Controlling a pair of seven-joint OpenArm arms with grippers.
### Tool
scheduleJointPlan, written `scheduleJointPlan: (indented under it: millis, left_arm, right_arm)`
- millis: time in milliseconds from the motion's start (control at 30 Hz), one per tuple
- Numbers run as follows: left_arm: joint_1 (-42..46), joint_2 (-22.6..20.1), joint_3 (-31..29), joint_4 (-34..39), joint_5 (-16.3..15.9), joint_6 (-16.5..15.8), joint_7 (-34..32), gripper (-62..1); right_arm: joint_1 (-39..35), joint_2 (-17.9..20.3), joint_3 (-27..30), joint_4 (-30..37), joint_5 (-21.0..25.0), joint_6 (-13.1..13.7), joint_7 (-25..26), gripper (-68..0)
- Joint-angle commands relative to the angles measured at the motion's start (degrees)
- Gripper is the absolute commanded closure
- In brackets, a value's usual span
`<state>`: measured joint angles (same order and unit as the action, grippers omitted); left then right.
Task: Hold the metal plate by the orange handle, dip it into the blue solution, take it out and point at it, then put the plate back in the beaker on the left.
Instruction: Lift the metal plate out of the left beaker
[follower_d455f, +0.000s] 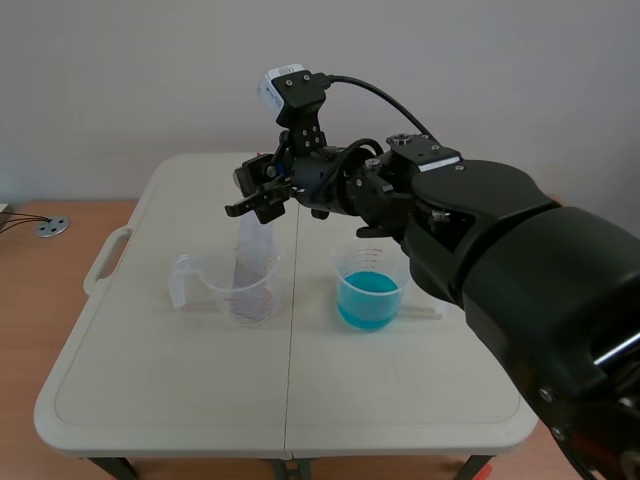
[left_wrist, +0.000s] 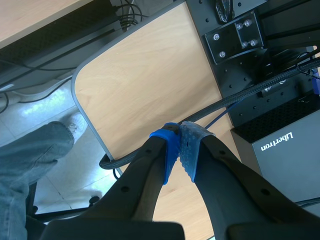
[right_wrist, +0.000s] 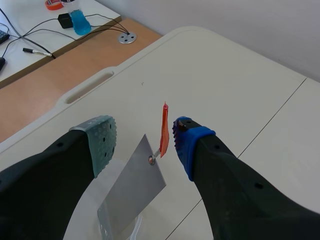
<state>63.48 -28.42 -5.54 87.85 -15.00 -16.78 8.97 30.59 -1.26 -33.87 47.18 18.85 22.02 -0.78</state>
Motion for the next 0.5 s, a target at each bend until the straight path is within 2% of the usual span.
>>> scheduleJointPlan:
  millis: [0,300,400,467]
  left_arm:
    - [0.28,0.11,0.07,0.96,-0.37,-0.52,-0.33,-1.6]
    - [0.28,0.11,0.07,0.96,-0.37,-0.52,-0.33,-1.6]
    - [0.31,0.11,0.07,0.96,-0.37,-0.52,-0.28,-1.6]
    - [0.31,0.11,0.07,0.96,-0.37,-0.52,-0.28,-1.6]
  right_arm:
    - [1.95,-0.37,0.04,0.96,0.63,0.09,0.46,-22.0]
    - [1.95,-0.35,0.04,0.96,0.66,0.48,0.52,-2.4]
    - [1.95,-0.37,0.04,0.96,0.68,0.63,1.29,-1.3]
    - [1.92,-0.35,0.04,0.96,0.68,2.16,2.05,-1.3]
